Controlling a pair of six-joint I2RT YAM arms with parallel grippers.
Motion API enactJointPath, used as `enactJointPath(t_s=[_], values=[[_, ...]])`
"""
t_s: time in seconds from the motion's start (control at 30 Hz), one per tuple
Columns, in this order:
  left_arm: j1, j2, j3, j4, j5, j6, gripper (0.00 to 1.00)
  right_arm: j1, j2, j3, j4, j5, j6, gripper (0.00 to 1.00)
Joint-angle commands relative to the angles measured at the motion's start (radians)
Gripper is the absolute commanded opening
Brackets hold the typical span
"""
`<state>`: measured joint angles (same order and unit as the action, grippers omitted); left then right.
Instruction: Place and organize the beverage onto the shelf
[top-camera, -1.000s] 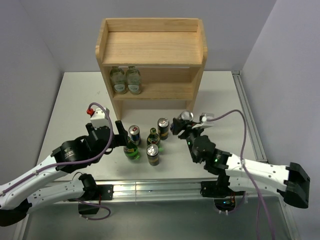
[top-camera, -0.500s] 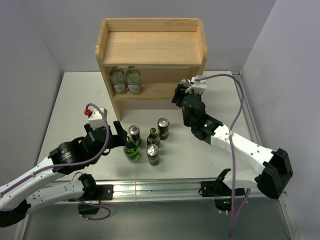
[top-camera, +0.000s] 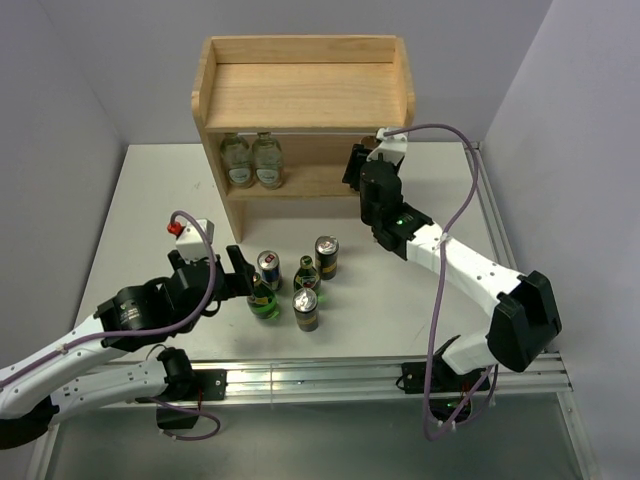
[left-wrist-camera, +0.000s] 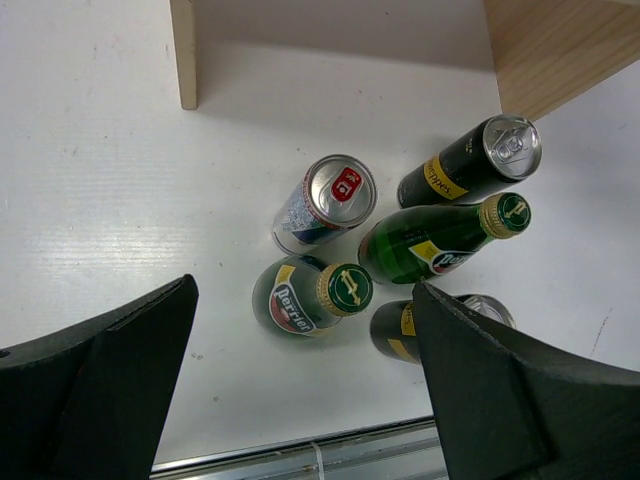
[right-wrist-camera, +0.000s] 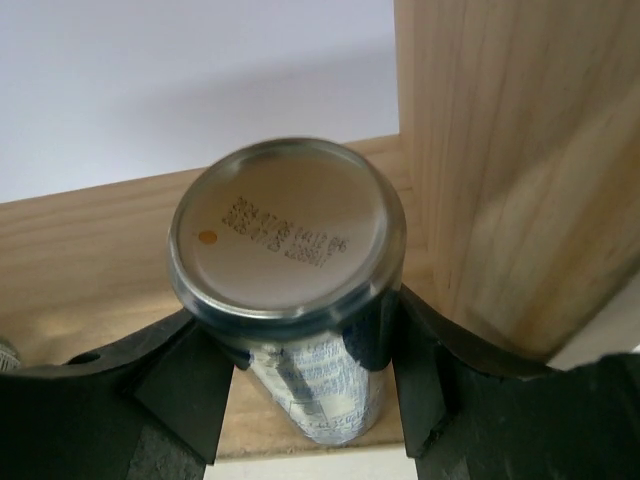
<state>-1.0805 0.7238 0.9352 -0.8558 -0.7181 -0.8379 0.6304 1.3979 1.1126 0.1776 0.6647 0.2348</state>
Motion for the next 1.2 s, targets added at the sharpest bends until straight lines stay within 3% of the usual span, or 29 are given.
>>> enactJointPath(t_s=[0.0,0.33,0.37,0.47,0.5,0.53,0.87,1.17], values=[[-0.012,0.0,0.027,-0.009,-0.032,-0.029,0.96,-0.02,0.018,0.07,0.097,0.007,-0.019,0.0],[-0.027,0.003,0.03,-0.017,-0.044,-0.038,0.96,-0.018,0.128,0.075,0.088,-0.011,-0.022,0.01],[-0.029,0.006,0.031,-0.02,-0.046,-0.041,0.96,-0.018,0.133,0.076,0.085,-0.016,-0.022,0.2],[-0.03,0.008,0.031,-0.022,-0.047,-0.043,0.96,-0.017,0.135,0.063,0.083,-0.02,-0.017,0.58],[-0.032,0.009,0.031,-0.022,-0.049,-0.044,0.96,-0.018,0.128,0.056,0.085,-0.022,-0.011,0.9],[-0.032,0.009,0.031,-0.025,-0.049,-0.044,0.96,-0.018,0.127,0.052,0.086,-0.024,-0.012,0.99],[-0.033,0.009,0.031,-0.023,-0.052,-0.046,0.96,-0.005,0.072,0.017,0.034,-0.019,0.018,1.0],[-0.036,0.012,0.033,-0.025,-0.053,-0.049,0.96,0.17,-0.226,-0.171,-0.043,0.144,0.027,1.0]])
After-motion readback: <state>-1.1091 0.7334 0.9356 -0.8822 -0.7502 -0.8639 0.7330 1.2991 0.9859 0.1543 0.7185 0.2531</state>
